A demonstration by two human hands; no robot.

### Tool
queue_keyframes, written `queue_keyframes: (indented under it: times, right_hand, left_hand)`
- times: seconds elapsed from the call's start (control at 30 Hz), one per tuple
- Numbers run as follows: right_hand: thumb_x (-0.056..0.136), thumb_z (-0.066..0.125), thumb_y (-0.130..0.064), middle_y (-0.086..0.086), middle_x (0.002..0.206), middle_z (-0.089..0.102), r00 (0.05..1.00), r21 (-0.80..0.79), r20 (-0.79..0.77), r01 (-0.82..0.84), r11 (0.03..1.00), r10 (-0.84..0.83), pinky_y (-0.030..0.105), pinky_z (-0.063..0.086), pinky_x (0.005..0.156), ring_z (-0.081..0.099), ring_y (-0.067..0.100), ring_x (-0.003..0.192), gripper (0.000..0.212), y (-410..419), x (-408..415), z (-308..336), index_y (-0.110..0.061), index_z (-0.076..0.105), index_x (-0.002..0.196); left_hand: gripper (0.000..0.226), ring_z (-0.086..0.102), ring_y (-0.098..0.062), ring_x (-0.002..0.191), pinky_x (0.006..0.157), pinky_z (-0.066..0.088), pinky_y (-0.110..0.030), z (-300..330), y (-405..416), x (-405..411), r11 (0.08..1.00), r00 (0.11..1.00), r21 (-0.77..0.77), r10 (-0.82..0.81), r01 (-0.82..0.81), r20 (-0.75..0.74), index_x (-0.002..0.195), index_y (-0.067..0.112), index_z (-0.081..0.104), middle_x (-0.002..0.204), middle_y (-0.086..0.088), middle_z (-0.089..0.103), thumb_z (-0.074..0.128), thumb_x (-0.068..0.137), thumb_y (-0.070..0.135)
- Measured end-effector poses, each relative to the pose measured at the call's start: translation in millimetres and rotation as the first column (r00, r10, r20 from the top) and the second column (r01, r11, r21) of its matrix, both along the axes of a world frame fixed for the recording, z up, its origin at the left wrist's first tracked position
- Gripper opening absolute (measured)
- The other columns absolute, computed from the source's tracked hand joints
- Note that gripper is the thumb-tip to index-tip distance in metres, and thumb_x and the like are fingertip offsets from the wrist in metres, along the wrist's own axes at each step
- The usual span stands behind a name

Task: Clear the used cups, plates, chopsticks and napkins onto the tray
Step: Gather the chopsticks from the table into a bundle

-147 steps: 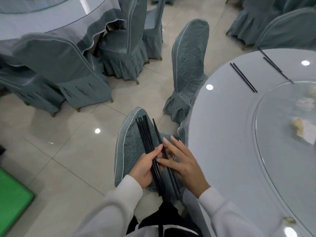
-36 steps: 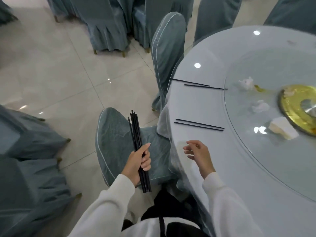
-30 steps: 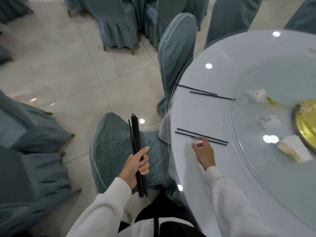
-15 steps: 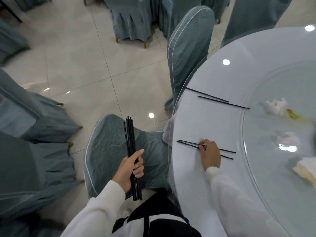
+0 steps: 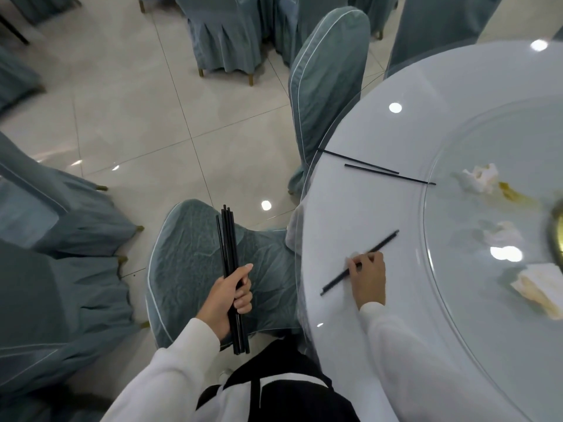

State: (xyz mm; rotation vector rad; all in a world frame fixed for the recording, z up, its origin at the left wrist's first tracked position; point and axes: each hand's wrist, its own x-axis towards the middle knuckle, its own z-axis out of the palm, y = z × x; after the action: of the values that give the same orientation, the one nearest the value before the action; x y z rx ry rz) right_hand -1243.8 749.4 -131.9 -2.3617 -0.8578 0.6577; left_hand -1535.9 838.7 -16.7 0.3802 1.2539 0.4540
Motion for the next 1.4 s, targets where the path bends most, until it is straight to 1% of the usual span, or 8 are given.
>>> queue_keyframes:
  times: [0.13, 0.33, 0.57, 0.83, 1.0, 1.13, 1.23, 1.4]
  right_hand:
    - [0.098, 0.068, -0.006, 0.007, 0.117, 0.051, 0.993, 0.0, -0.045, 0.109, 0.994, -0.109, 0.035, 0.05, 0.094, 0.06, 0.029, 0.096, 0.004, -0.2, -2.5, 2.3, -0.004, 0.07, 0.101]
    - [0.092, 0.079, -0.014, 0.014, 0.112, 0.074, 0.858, -0.116, -0.21, 0.454, 0.883, -0.469, 0.037, 0.049, 0.096, 0.067, 0.034, 0.111, 0.031, 1.8, 2.4, 7.4, -0.004, 0.067, 0.119]
    - [0.098, 0.07, -0.018, 0.02, 0.113, 0.076, 0.908, -0.316, -0.149, 0.331, 0.889, -0.391, 0.039, 0.053, 0.085, 0.071, 0.041, 0.107, 0.023, 7.6, 9.1, 10.1, -0.004, 0.078, 0.114]
    - [0.104, 0.055, -0.02, 0.021, 0.138, 0.057, 0.987, -0.547, -0.07, 0.083, 0.833, -0.144, 0.047, 0.048, 0.105, 0.052, 0.04, 0.132, 0.034, 18.4, 16.1, 23.8, -0.001, 0.061, 0.132]
    - [0.1, 0.068, -0.019, 0.007, 0.081, 0.063, 0.858, -0.28, -0.471, 0.075, 0.957, -0.205, 0.03, 0.046, 0.067, 0.056, 0.028, 0.081, 0.021, 28.8, -5.9, 57.3, 0.0, 0.074, 0.092]
    - [0.1, 0.071, -0.033, -0.001, 0.098, 0.071, 0.649, -0.165, -0.759, -0.114, 0.98, -0.052, 0.026, 0.048, 0.075, 0.062, 0.014, 0.091, 0.02, 38.4, -58.1, 102.9, -0.014, 0.077, 0.105]
    - [0.099, 0.073, -0.037, -0.006, 0.088, 0.072, 0.512, -0.08, -0.858, -0.218, 0.973, 0.044, 0.026, 0.045, 0.077, 0.064, 0.006, 0.082, 0.019, 38.5, -101.4, 126.3, -0.023, 0.08, 0.087]
    - [0.097, 0.075, -0.033, -0.009, 0.074, 0.066, 0.506, -0.028, -0.857, -0.232, 0.972, 0.096, 0.018, 0.042, 0.061, 0.051, 0.002, 0.062, 0.018, 42.1, -173.7, 152.3, -0.017, 0.082, 0.101]
  left_hand:
    - [0.041, 0.024, -0.009, 0.035, 0.034, 0.024, -0.021, 2.1, -4.1, -2.2, 1.0, 1.0, 0.0, 0.004, -0.004, -0.001, 0.066, 0.017, 0.047, 0.052, 0.003, 0.025, 0.063, 0.103, 0.025]
    - [0.041, 0.025, -0.009, 0.035, 0.034, 0.025, -0.021, 5.0, -10.1, -7.3, 1.0, 1.0, -0.001, 0.01, -0.01, 0.007, 0.066, 0.017, 0.047, 0.052, 0.003, 0.025, 0.063, 0.103, 0.026]
    - [0.042, 0.025, -0.01, 0.036, 0.034, 0.025, -0.021, 4.3, -17.5, -14.5, 1.0, 1.0, -0.004, 0.003, -0.003, -0.005, 0.066, 0.017, 0.047, 0.052, 0.002, 0.026, 0.064, 0.103, 0.026]
    - [0.036, 0.027, -0.01, 0.039, 0.037, 0.027, -0.022, 7.4, -23.4, -18.3, 0.997, 0.997, 0.072, -0.028, 0.033, -0.074, 0.073, 0.015, 0.052, 0.055, 0.001, 0.027, 0.07, 0.1, 0.03]
    - [0.027, 0.036, -0.012, 0.042, 0.039, 0.035, -0.024, 13.4, -25.7, -28.5, 0.992, 0.997, 0.124, -0.015, 0.024, -0.078, 0.092, 0.007, 0.063, 0.057, -0.001, 0.037, 0.072, 0.099, 0.031]
    - [0.021, 0.064, -0.02, 0.055, 0.046, 0.05, -0.027, 17.9, -23.7, -35.2, 0.989, 0.998, 0.148, 0.021, -0.012, -0.055, 0.101, 0.004, 0.067, 0.075, -0.013, 0.068, 0.069, 0.101, 0.025]
    - [0.021, 0.079, -0.032, 0.085, 0.058, 0.062, -0.033, 19.5, -18.6, -42.4, 0.99, 0.999, 0.137, 0.034, -0.035, 0.01, 0.107, 0.002, 0.066, 0.103, -0.023, 0.078, 0.066, 0.104, 0.022]
    - [0.019, 0.076, -0.039, 0.105, 0.074, 0.065, -0.045, 19.3, -2.6, -70.7, 0.995, 0.994, 0.103, -0.008, -0.003, 0.11, 0.108, 0.003, 0.065, 0.113, -0.025, 0.076, 0.068, 0.102, 0.021]
